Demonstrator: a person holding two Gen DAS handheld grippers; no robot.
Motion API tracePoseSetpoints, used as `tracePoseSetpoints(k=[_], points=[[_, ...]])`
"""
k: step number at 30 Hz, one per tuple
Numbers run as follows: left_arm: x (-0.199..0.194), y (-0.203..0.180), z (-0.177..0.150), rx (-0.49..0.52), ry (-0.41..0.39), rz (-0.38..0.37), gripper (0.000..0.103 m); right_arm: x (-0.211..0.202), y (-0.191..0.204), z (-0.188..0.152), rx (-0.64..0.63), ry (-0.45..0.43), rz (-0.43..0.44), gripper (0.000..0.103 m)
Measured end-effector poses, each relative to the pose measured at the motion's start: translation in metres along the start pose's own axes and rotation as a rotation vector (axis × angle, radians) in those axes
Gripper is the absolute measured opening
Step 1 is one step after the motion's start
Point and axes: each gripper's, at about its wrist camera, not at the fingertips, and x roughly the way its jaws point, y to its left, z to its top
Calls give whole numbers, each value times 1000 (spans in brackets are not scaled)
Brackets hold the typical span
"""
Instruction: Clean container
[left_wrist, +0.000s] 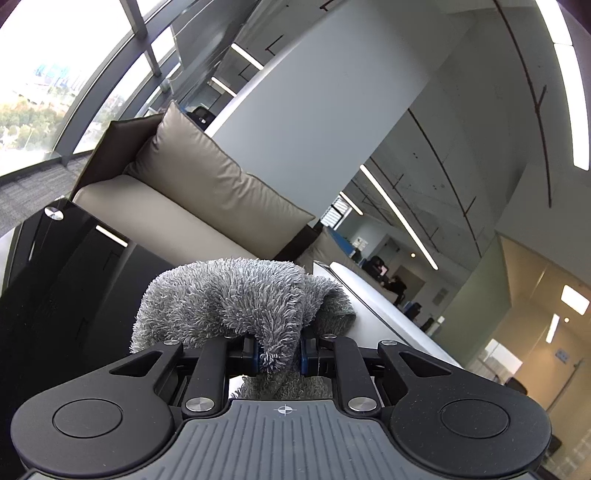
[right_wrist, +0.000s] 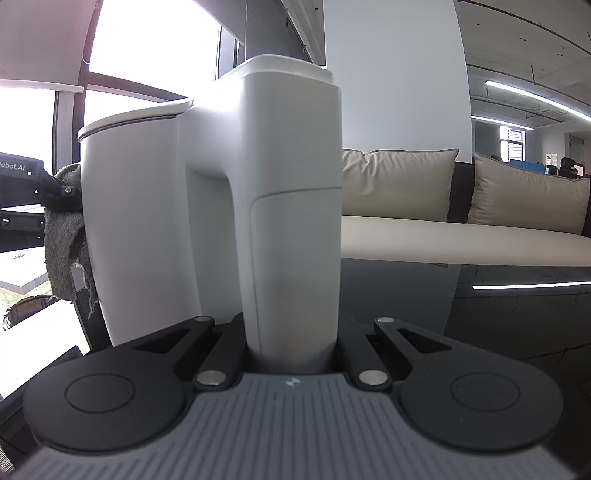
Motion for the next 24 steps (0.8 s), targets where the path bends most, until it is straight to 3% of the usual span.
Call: tracePoseSetpoints(k=[10,24], points=[[15,46,4,-178,21,-116,16,-1,4,0,-7,-6,34,3],[39,90,-9,-343,79,-92,16,5,-1,-1,-7,-8,40,3]])
